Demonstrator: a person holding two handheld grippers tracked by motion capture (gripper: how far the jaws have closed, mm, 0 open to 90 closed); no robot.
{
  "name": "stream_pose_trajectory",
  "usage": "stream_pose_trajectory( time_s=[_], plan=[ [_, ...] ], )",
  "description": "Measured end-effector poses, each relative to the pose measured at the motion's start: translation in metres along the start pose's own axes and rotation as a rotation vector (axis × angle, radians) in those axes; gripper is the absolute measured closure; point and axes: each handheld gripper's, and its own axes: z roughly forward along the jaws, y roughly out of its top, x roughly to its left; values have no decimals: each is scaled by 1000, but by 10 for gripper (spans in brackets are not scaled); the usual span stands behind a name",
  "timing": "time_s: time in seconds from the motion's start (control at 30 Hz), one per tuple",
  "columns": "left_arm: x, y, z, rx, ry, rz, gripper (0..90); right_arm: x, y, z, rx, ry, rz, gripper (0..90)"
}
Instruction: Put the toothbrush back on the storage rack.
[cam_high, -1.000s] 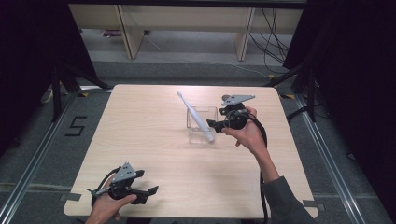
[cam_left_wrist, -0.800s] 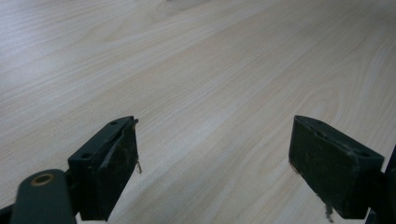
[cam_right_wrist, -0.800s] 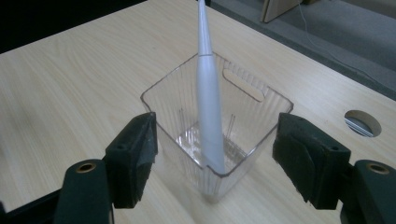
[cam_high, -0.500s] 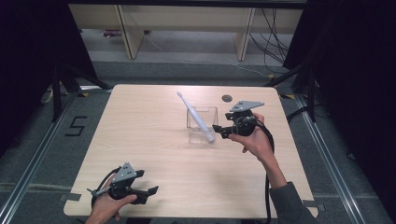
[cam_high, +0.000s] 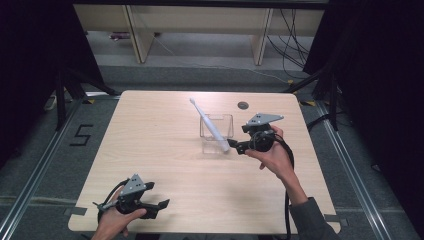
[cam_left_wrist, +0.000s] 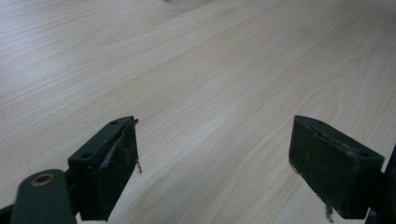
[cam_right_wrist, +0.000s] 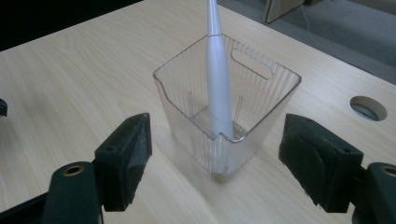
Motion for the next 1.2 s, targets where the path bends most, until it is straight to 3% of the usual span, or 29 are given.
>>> stream_pose_trajectory(
  time_s=[0.13,0.17,0.3,0.33,0.37,0.47,0.53,0.6,0.63,0.67,0.7,0.83,0.87,0.97,1.1,1.2],
  plan=[
    [0,0,0,0,-1,0,150,3,-4,0,-7,0,-17,248],
    [0,0,0,-1,1,1,150,5,-6,-1,-4,-3,7,247],
    [0,0,0,-5,-2,0,150,6,-11,-2,-10,6,-10,244],
    [-1,0,0,-9,2,0,150,8,-13,-3,-1,8,9,244],
    [-1,0,1,-8,2,0,150,7,-14,-3,-8,2,-13,243],
    [0,0,0,-7,-3,1,150,9,-18,-4,0,7,4,243],
    [0,0,0,-1,3,0,150,9,-21,-3,-7,6,-11,243],
    [0,0,0,0,2,1,150,9,-24,-5,0,11,-8,244],
    [0,0,0,0,1,0,150,11,-25,-5,6,6,16,244],
    [0,0,0,-9,3,0,150,9,-26,-6,5,0,-7,244],
    [0,0,0,-8,3,1,150,10,-28,-6,4,5,9,244],
    [0,0,1,-6,-1,4,150,9,-33,-7,-6,3,-11,243],
    [0,0,1,-7,-1,1,150,11,-35,-8,3,5,24,239],
    [0,0,0,5,2,4,150,10,-40,-8,-4,8,2,212],
    [0,0,0,1,-1,3,150,12,-46,-10,-7,7,29,183],
    [0,0,0,-3,0,8,150,11,-50,-10,-17,9,8,167]
  ],
)
